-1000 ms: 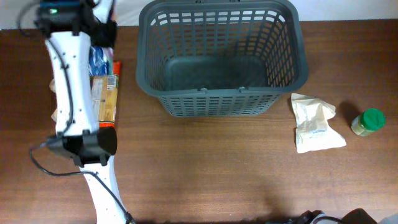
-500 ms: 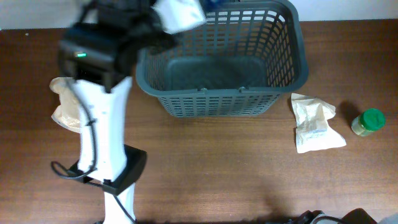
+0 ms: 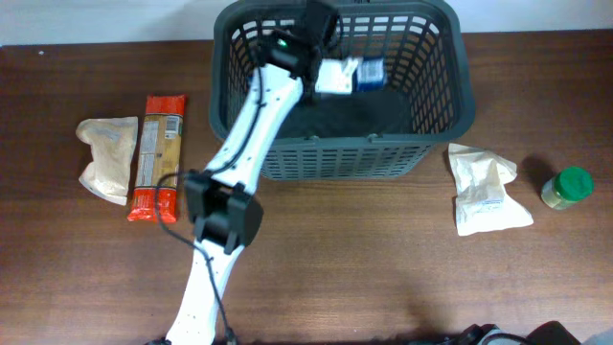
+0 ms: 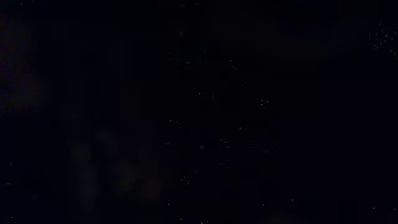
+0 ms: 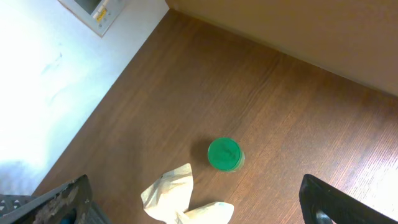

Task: Pack container
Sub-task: 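Carry the blue box into the basket and release it, then grasp the orange-and-tan pasta packet with the left gripper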

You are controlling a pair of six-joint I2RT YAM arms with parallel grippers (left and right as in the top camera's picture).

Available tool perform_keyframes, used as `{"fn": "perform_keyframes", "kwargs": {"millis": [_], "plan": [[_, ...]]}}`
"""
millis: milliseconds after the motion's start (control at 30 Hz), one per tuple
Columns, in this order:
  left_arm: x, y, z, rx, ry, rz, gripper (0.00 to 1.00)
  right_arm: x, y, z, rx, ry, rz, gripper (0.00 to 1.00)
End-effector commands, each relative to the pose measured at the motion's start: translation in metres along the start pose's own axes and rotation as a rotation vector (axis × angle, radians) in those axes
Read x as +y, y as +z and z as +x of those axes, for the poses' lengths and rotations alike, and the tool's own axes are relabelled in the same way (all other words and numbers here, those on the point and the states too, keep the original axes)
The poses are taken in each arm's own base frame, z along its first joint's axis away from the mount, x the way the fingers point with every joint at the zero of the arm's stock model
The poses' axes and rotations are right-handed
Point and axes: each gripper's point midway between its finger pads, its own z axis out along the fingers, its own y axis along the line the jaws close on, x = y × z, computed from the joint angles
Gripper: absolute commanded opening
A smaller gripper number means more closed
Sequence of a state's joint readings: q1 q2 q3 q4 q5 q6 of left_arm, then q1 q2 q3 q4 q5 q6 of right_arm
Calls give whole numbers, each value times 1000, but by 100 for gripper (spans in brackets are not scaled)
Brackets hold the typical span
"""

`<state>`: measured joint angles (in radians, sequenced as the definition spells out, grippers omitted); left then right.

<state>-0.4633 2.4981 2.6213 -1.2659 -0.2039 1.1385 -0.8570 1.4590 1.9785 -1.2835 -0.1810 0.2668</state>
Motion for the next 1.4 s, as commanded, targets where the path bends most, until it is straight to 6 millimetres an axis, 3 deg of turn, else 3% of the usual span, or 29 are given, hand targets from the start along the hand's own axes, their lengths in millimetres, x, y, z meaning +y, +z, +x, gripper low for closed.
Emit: {"fn": "perform_keyframes", "kwargs": {"millis": [0, 33, 100, 233, 300, 333, 400, 500, 533, 567, 633, 700, 733, 800, 867, 900, 1033, 1100, 1233, 1367], "plan": [[8, 11, 6, 53, -35, -40, 16, -3, 0, -2, -5, 7, 12, 99], [7, 16, 4, 48, -55, -38, 25, -3, 0, -2, -5, 7, 12, 99], [5, 17, -2, 29, -55, -34, 71, -3, 0, -2, -5, 7, 12, 99], [9, 5, -15, -43, -124, -38, 74, -3, 0, -2, -5, 7, 12, 99], [19, -27, -22, -123, -279, -61, 87, -3, 0, -2, -5, 7, 12, 99], [25, -44, -22, -148, -346, -81, 99, -3, 0, -2, -5, 7, 12, 99], [34, -84, -18, -186, -427, -119, 99, -3, 0, -2, -5, 7, 12, 99], [36, -168, 0, -237, -448, -186, 99, -3, 0, -2, -5, 7, 12, 99], [35, -187, 5, -251, -461, -203, 99, -3, 0, -2, -5, 7, 12, 99], [34, -223, 15, -288, -517, -238, 99, -3, 0, -2, -5, 7, 12, 99], [30, -277, 36, -344, -609, -294, 99, -3, 0, -2, -5, 7, 12, 99], [28, -310, 62, -372, -720, -335, 99, -3, 0, -2, -5, 7, 12, 99], [28, -326, 86, -380, -855, -362, 99, -3, 0, -2, -5, 7, 12, 99], [27, -339, 123, -367, -1057, -388, 99, -3, 0, -2, -5, 7, 12, 99], [20, -335, 171, -298, -1250, -393, 99, -3, 0, -2, -5, 7, 12, 99], [18, -333, 183, -274, -1289, -391, 99, -3, 0, -2, -5, 7, 12, 99], [1, -291, 249, -93, -1455, -295, 99, -3, 0, -2, -5, 7, 12, 99], [-11, -254, 271, -20, -1497, -158, 99, -3, 0, -2, -5, 7, 12, 99], [-37, -178, 291, 92, -1527, 103, 100, -3, 0, -2, -5, 7, 12, 99], [-63, -110, 318, 274, -1547, 216, 100, -3, 0, -2, -5, 7, 12, 99]]}}
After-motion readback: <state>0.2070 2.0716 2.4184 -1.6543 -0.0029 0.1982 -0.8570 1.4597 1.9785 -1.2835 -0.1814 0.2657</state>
